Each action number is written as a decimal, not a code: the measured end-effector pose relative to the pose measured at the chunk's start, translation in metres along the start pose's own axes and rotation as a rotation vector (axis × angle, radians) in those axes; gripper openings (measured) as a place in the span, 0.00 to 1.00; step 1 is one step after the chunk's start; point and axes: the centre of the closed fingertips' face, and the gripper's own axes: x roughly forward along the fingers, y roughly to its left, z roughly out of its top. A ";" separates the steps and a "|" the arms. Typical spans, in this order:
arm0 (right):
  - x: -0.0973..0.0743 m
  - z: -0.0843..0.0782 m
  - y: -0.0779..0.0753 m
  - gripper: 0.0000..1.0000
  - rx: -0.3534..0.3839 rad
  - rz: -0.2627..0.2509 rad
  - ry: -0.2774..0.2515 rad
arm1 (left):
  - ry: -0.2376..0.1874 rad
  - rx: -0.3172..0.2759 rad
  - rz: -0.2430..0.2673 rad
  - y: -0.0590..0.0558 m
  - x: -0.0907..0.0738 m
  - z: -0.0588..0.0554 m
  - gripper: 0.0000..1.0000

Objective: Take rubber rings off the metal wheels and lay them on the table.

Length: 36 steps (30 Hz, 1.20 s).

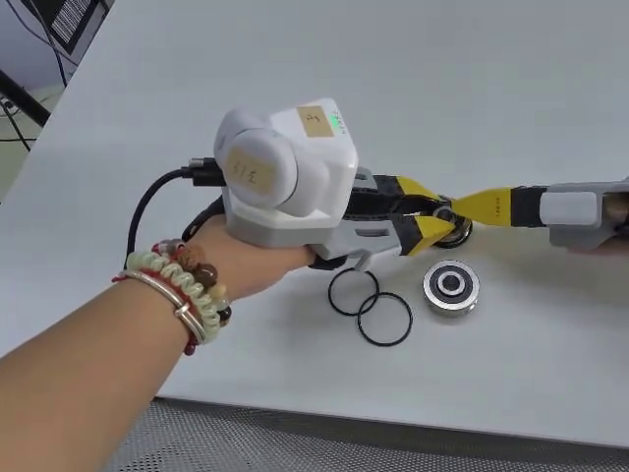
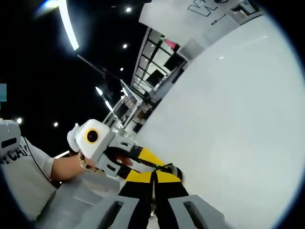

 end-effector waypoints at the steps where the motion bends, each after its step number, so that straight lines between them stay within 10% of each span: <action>1: 0.000 0.001 0.001 0.00 0.003 0.005 -0.007 | -0.001 0.000 0.000 0.000 0.000 0.000 0.13; 22: -0.005 -0.005 -0.007 0.00 0.002 -0.075 0.004 | 0.039 -0.042 0.037 -0.001 -0.003 0.000 0.15; 36: -0.021 0.001 0.006 0.00 0.000 -0.104 -0.024 | -0.058 -0.018 0.045 -0.001 -0.028 0.040 0.34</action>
